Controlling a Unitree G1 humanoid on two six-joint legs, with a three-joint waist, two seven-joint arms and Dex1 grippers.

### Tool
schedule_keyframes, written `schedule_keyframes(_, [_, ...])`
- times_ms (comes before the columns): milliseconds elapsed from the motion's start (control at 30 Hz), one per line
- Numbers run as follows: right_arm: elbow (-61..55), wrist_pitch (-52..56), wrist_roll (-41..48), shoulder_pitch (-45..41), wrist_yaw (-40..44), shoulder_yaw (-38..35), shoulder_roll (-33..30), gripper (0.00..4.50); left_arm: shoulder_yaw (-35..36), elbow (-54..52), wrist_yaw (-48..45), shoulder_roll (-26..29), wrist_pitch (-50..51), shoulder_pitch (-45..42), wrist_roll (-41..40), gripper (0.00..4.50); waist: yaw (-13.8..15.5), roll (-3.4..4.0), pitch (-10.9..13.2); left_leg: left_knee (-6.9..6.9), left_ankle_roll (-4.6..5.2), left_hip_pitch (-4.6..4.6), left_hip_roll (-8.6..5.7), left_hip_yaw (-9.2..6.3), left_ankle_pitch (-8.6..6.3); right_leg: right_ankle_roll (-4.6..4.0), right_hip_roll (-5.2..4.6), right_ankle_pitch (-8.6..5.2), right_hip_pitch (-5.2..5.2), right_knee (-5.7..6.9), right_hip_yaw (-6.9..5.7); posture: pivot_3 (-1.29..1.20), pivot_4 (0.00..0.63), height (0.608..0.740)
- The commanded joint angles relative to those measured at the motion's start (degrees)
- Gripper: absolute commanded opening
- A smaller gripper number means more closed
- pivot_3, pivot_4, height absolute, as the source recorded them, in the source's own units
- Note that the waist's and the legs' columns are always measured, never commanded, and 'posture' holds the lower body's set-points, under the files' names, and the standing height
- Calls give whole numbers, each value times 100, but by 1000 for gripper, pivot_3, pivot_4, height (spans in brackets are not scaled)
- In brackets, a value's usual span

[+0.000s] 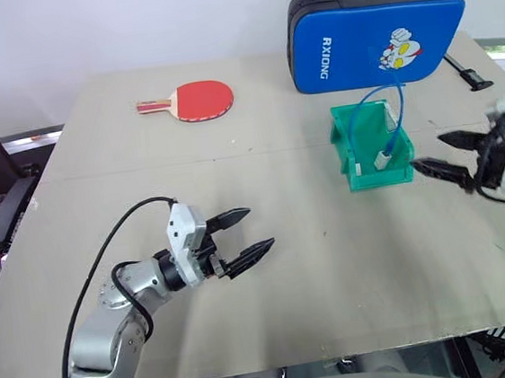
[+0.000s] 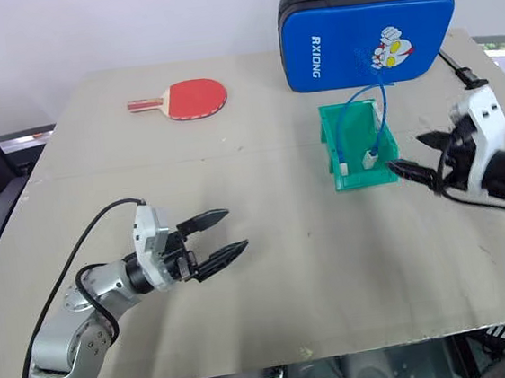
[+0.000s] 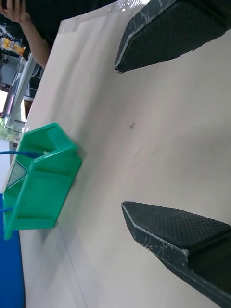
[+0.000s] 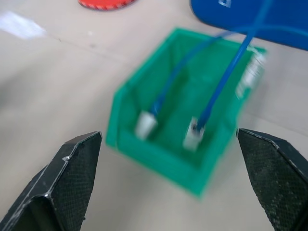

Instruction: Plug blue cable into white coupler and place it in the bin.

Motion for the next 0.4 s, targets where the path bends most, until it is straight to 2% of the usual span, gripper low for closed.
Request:
schedule_keyframes(33, [-678, -875, -290, 1079, 321, -746, 39, 4434, 222, -60, -182, 244, -104, 189, -33, 4402, 1, -1, 0, 3, 0, 6, 1, 4, 0, 18, 4, -11, 3, 2, 5, 0, 150, 740])
schedule_keyframes(100, [-895, -1474, -536, 2054, 649, -957, 183, 4434, 320, 15, -283, 393, -151, 334, 0, 4402, -9, -1, 0, 4, 0, 23, 5, 1, 0, 6, 9, -24, 21, 2, 2, 0, 150, 740])
schedule_keyframes(167, [-1014, -1935, -562, 2676, 798, -1130, 465, 4434, 405, 115, -365, 508, -205, 421, 35, 4402, 4, -4, -1, 6, 0, 24, 7, -1, 0, 4, 11, -27, 22, 2, -1, 0, 150, 740])
schedule_keyframes(400, [-865, -3222, -980, 3709, 962, -1049, 967, 4434, 425, 235, -458, 703, -258, 565, 181, 4402, -31, -5, -1, 34, -1, 32, 12, 9, 0, 4, 9, -27, 34, 6, 8, 0, 150, 740])
